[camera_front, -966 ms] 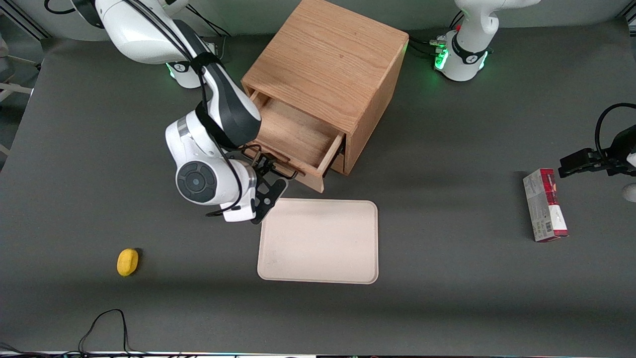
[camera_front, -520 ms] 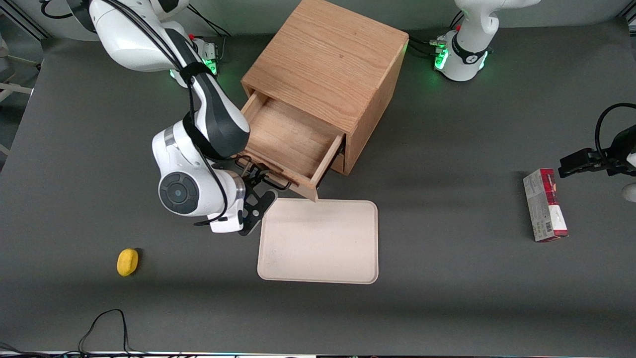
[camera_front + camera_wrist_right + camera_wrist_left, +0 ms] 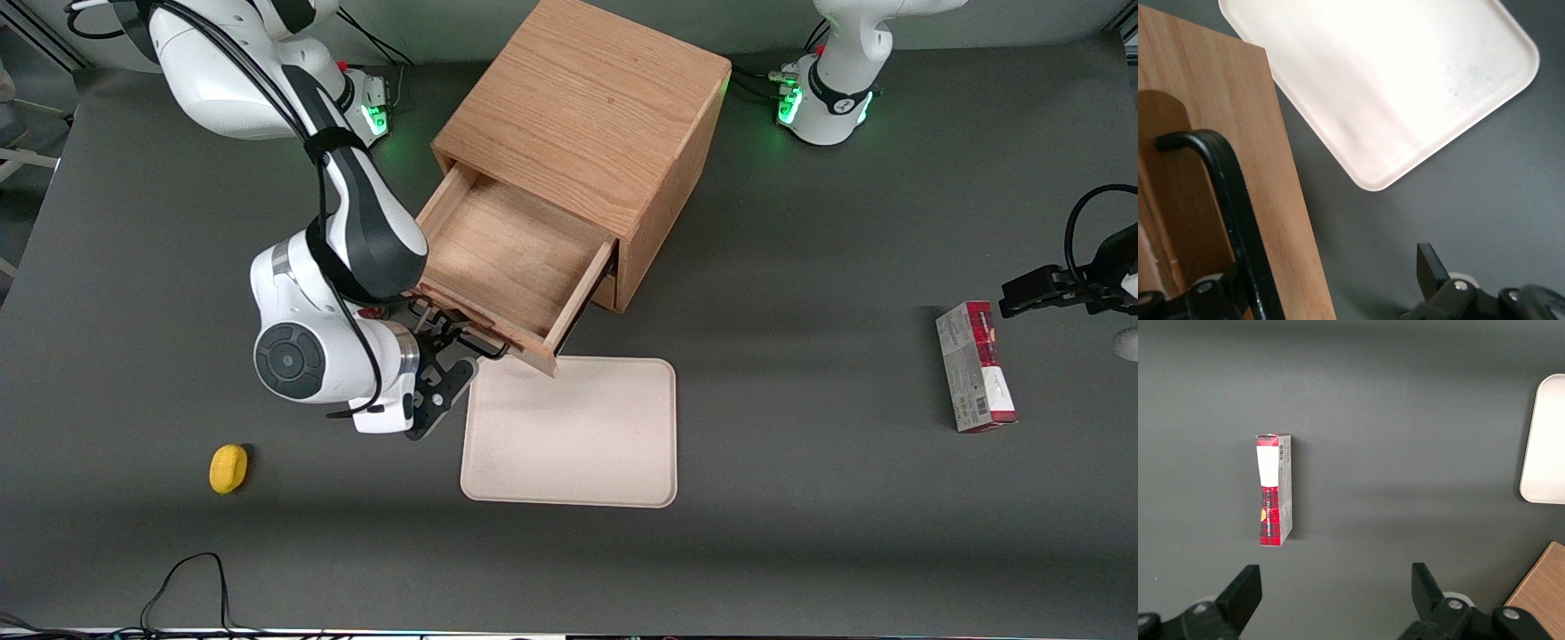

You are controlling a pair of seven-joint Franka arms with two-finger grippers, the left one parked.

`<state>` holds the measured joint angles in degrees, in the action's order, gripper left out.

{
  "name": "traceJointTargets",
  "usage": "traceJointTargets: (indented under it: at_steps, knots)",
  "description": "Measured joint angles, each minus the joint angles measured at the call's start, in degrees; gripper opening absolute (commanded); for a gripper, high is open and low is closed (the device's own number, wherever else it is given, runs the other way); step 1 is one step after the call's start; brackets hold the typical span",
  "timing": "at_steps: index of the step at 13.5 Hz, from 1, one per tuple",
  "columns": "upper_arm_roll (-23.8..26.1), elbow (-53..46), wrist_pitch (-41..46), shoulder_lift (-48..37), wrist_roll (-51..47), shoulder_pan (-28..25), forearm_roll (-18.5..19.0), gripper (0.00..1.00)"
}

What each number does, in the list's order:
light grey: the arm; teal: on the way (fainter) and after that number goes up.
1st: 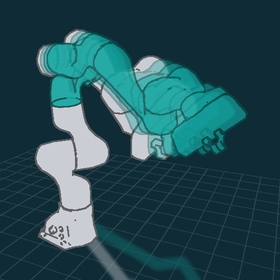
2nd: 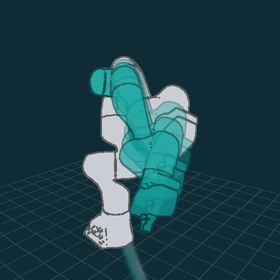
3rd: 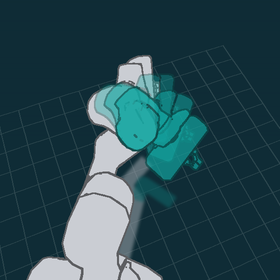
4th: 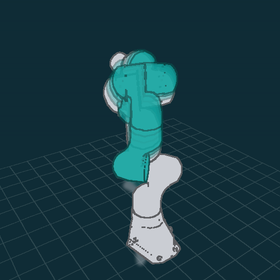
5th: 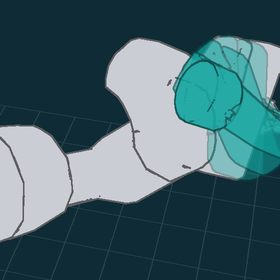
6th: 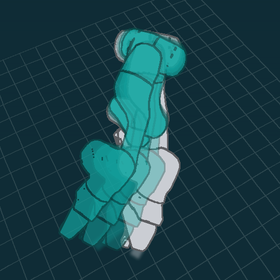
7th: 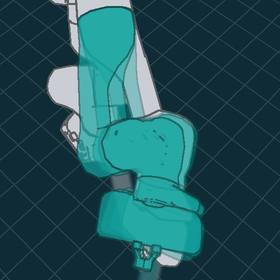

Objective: Open upper drawer
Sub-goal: 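Pull the handle outward with the right gripper, sliding the drawer open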

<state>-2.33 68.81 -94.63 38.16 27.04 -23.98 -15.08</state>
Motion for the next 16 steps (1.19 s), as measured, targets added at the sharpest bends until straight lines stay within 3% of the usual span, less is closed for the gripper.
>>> traceJointTargets:
  at_steps: [16]
  knots:
    - [0.0, -2.3, -0.7, 1.6, 0.0, 3.7, -0.6, 1.00]
